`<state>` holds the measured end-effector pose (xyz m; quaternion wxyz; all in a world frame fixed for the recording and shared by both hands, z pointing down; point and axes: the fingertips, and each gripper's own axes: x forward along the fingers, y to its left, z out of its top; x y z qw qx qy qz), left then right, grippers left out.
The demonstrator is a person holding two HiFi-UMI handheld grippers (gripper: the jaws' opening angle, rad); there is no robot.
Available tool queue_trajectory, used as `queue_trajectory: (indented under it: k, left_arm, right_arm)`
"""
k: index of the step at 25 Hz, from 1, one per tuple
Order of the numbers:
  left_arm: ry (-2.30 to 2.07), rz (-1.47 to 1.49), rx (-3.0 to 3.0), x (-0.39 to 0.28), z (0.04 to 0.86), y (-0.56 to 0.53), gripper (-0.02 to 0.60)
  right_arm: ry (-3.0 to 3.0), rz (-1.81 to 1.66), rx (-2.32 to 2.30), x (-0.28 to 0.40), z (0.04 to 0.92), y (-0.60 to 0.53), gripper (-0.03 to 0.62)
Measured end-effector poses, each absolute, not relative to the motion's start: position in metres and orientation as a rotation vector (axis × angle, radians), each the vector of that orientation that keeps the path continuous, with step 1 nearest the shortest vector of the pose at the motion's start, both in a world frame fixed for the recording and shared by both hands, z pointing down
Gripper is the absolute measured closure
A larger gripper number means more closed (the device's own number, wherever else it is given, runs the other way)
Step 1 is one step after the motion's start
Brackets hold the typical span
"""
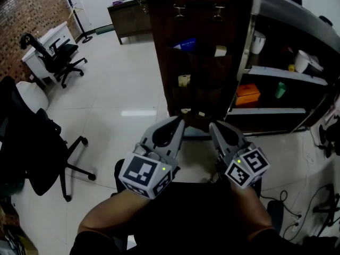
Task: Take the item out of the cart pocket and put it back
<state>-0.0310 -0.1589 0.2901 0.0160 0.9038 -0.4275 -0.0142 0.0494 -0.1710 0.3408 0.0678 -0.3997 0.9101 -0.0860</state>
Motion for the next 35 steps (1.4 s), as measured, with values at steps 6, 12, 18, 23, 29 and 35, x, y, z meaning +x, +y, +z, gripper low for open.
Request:
queue_trajectory:
  k: [6, 12, 18, 23, 29, 35]
  left_arm:
    - [-1.367, 0.054, 2.833, -0.023, 0.334, -0.144, 0.581]
    - [-1.39, 0.048, 2.801, -0.031, 0.355, -0.154, 0.581]
    - [-1.329, 0.024, 2.755, -0.027, 0.37, -0.157, 0.581]
    - [-1.329, 0.024, 2.761, -0.027, 0.372, -0.157, 0.581]
    - [-1.346, 0.034, 2.787, -0.027, 0.369, -0.157, 0.581]
    - [-1.342, 0.036, 2.794, -0.027, 0.37, -0.158, 0.581]
  right_arm:
    - [2.754, -0.246, -1.201, 0.046, 0.34, -0.168, 0.582]
    - [2.778, -0.205, -1.225, 0.042, 0.341, -0.165, 0.582]
    - [2.815, -0.188, -1.251, 0.035, 0.348, -0.166, 0.582]
    - [2.827, -0.191, -1.258, 0.035, 0.351, -0.165, 0.583]
    - [2.824, -0.202, -1.247, 0.034, 0.352, -0.163, 0.583]
    - [2.82, -0.221, -1.27, 0.035, 0.358, -0.167, 0.583]
